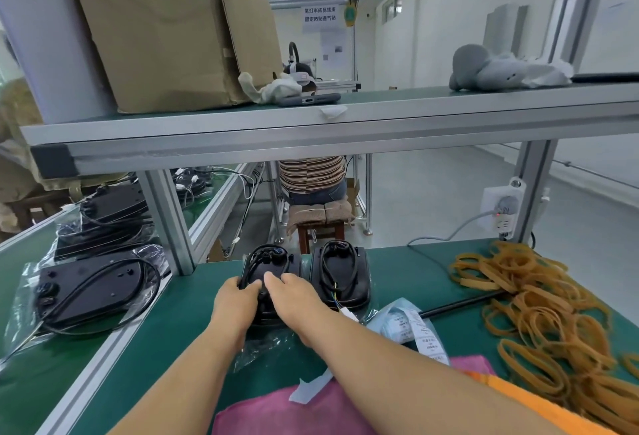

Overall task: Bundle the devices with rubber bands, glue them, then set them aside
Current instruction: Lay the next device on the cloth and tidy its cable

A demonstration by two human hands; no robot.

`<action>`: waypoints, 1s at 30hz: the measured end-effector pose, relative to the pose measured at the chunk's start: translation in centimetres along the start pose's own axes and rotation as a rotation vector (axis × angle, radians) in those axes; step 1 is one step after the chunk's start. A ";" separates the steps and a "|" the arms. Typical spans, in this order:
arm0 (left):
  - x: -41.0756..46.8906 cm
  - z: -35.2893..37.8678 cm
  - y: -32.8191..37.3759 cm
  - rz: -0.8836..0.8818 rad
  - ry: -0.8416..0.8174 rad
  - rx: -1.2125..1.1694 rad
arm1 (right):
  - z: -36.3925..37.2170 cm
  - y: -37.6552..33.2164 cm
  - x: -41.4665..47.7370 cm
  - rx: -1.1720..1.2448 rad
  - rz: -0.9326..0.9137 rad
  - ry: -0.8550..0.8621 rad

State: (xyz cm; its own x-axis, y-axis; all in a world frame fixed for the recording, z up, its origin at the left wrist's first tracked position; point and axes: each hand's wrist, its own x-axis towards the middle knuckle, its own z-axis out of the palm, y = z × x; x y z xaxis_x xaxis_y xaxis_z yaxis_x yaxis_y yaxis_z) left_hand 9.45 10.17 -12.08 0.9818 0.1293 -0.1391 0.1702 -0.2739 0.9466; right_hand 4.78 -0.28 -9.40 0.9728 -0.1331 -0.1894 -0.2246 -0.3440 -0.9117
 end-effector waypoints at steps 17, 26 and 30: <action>-11.0 -5.5 1.7 0.061 0.047 -0.645 | -1.9 -2.4 -12.9 0.175 -0.273 0.021; -22.8 -5.3 0.9 -0.014 -0.043 -0.834 | -4.8 3.0 -17.6 0.611 -0.063 0.136; -25.8 -3.1 -0.9 -0.056 -0.069 -0.831 | -5.7 5.2 -19.8 0.806 -0.053 -0.087</action>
State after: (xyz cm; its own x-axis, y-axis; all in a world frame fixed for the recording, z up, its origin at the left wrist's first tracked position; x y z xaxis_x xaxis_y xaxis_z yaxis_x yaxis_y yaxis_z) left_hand -16.35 10.07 -8.46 0.9813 0.0556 -0.1843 0.1279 0.5269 0.8403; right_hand -15.93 -4.72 -8.36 0.9894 -0.0507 -0.1361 -0.1012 0.4314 -0.8965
